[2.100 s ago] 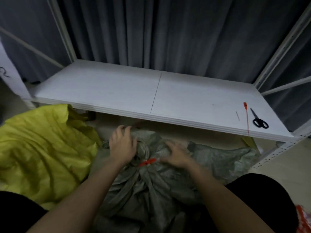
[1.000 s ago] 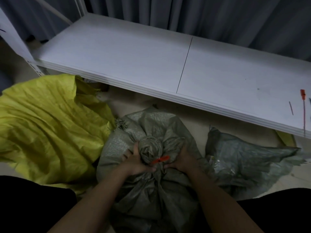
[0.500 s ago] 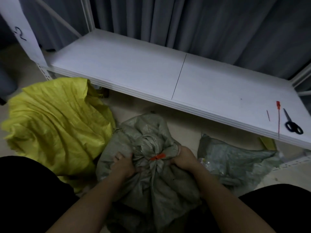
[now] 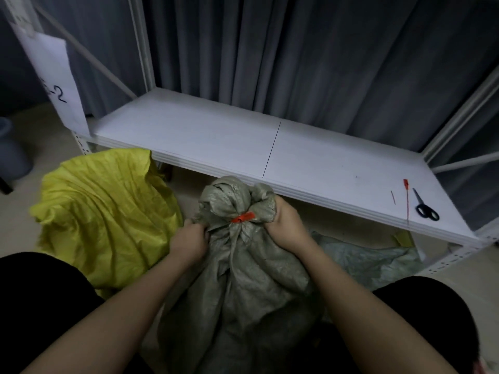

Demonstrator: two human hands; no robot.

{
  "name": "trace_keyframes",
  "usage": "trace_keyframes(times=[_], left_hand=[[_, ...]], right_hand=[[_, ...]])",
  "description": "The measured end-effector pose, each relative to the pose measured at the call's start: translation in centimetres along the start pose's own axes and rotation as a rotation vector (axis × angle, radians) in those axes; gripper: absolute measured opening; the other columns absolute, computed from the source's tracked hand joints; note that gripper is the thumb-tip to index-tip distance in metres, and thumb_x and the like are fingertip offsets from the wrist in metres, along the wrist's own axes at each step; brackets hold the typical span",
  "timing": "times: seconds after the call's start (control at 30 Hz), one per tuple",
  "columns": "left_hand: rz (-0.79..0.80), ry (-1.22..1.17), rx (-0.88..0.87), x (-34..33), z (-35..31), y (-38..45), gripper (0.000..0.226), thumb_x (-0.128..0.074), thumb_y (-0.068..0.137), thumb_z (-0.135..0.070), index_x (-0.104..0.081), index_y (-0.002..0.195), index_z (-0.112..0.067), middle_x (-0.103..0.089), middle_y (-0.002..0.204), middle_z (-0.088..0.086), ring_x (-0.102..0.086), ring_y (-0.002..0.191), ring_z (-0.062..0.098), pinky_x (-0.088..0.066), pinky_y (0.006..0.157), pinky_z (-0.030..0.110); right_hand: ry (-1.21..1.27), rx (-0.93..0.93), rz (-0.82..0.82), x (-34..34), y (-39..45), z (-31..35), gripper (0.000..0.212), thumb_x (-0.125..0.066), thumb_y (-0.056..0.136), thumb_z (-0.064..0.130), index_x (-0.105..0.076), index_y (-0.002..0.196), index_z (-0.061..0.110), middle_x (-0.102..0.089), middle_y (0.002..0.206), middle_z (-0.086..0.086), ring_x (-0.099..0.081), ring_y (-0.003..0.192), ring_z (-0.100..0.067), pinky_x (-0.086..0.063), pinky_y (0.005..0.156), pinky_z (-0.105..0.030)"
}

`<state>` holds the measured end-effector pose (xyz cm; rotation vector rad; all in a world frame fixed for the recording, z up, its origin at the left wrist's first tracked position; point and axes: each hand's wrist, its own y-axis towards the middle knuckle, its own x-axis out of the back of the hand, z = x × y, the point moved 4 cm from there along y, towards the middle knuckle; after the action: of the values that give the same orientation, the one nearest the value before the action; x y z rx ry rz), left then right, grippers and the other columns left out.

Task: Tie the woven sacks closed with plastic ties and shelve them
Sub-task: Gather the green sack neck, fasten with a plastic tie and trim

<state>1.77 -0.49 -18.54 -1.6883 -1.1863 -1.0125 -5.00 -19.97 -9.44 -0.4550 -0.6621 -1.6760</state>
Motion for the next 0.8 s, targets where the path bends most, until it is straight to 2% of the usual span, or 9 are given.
trace_keyframes(times=[0.13,0.3,0.37,0.43,0.5,0.53,0.63,0.7,0.8], left_hand=[[0.010,-0.152,-0.025,3.3,-1.1,-0.9,0.032,-0.043,0.097,-0.030,-0.060,0.117,-0.013,-0.063,0.116,0.018,-0.058,0.108,0.033,-0.046,0.085,0.035],[0.081,-0.380,-0.101,6.6,-3.7,-2.9,0.032,-0.042,0.099,-0.025,-0.062,0.114,-0.004,-0.062,0.120,0.019,-0.057,0.112,0.030,-0.043,0.085,0.028],[0.096,-0.418,-0.113,7.9,-4.3,-3.8,0.031,-0.041,0.099,-0.023,-0.062,0.111,-0.003,-0.063,0.113,0.019,-0.058,0.109,0.032,-0.041,0.076,0.027],[0.106,-0.434,-0.127,8.5,-4.3,-4.4,0.025,-0.041,0.099,-0.022,-0.063,0.103,-0.009,-0.061,0.097,0.014,-0.061,0.095,0.031,-0.041,0.064,0.024],[0.099,-0.464,-0.141,8.9,-4.0,-4.8,0.019,-0.042,0.098,-0.020,-0.060,0.095,-0.014,-0.060,0.091,0.011,-0.059,0.081,0.026,-0.045,0.049,0.024],[0.093,-0.489,-0.140,8.9,-3.8,-5.0,0.018,-0.042,0.098,-0.019,-0.059,0.095,-0.015,-0.061,0.092,0.011,-0.058,0.079,0.024,-0.045,0.044,0.019],[0.161,-0.568,-0.108,8.4,-3.9,-5.7,0.021,-0.040,0.097,-0.018,-0.058,0.107,-0.016,-0.061,0.100,0.010,-0.059,0.086,0.024,-0.048,0.053,0.021],[0.304,-0.749,-0.037,8.0,-4.4,-7.0,0.021,-0.042,0.093,-0.020,-0.057,0.106,-0.015,-0.059,0.100,0.010,-0.056,0.087,0.023,-0.045,0.066,0.028],[0.542,-1.082,0.004,8.2,-5.4,-8.7,0.023,-0.049,0.090,-0.036,-0.061,0.100,-0.018,-0.063,0.101,0.004,-0.057,0.093,0.020,-0.042,0.084,0.034]], right_hand=[[-0.014,0.076,-0.043,1.8,-0.5,3.1,0.026,-0.063,0.086,0.019,-0.059,0.111,0.022,-0.057,0.104,0.016,-0.053,0.098,-0.001,-0.037,0.075,-0.012],[0.004,0.106,-0.161,4.7,-1.5,5.8,0.022,-0.065,0.082,0.014,-0.057,0.098,0.027,-0.059,0.093,0.016,-0.055,0.090,-0.001,-0.034,0.066,0.004],[-0.008,0.112,-0.173,5.3,-2.1,6.5,0.020,-0.064,0.082,0.012,-0.056,0.094,0.026,-0.059,0.089,0.016,-0.055,0.085,-0.002,-0.035,0.063,0.003],[0.001,0.113,-0.184,5.4,-3.0,6.9,0.018,-0.064,0.082,0.013,-0.057,0.094,0.024,-0.061,0.088,0.015,-0.056,0.083,-0.001,-0.037,0.063,0.001],[0.018,0.107,-0.205,5.4,-3.9,7.2,0.019,-0.064,0.082,0.013,-0.057,0.095,0.025,-0.061,0.089,0.016,-0.055,0.082,0.003,-0.037,0.064,0.001],[0.020,0.101,-0.218,5.4,-4.2,7.3,0.019,-0.064,0.082,0.014,-0.057,0.094,0.026,-0.060,0.088,0.016,-0.054,0.081,0.005,-0.037,0.063,0.001],[-0.017,0.075,-0.240,5.0,-4.8,7.5,0.017,-0.063,0.082,0.016,-0.058,0.095,0.025,-0.062,0.090,0.012,-0.056,0.084,-0.004,-0.042,0.066,-0.010],[-0.063,0.033,-0.254,4.1,-4.7,7.3,0.015,-0.062,0.081,0.020,-0.058,0.095,0.025,-0.063,0.091,0.009,-0.058,0.085,-0.010,-0.046,0.069,-0.024],[-0.119,-0.091,-0.301,2.8,-4.0,6.4,0.016,-0.060,0.081,0.024,-0.056,0.096,0.023,-0.065,0.094,0.004,-0.059,0.084,-0.017,-0.050,0.070,-0.032]])
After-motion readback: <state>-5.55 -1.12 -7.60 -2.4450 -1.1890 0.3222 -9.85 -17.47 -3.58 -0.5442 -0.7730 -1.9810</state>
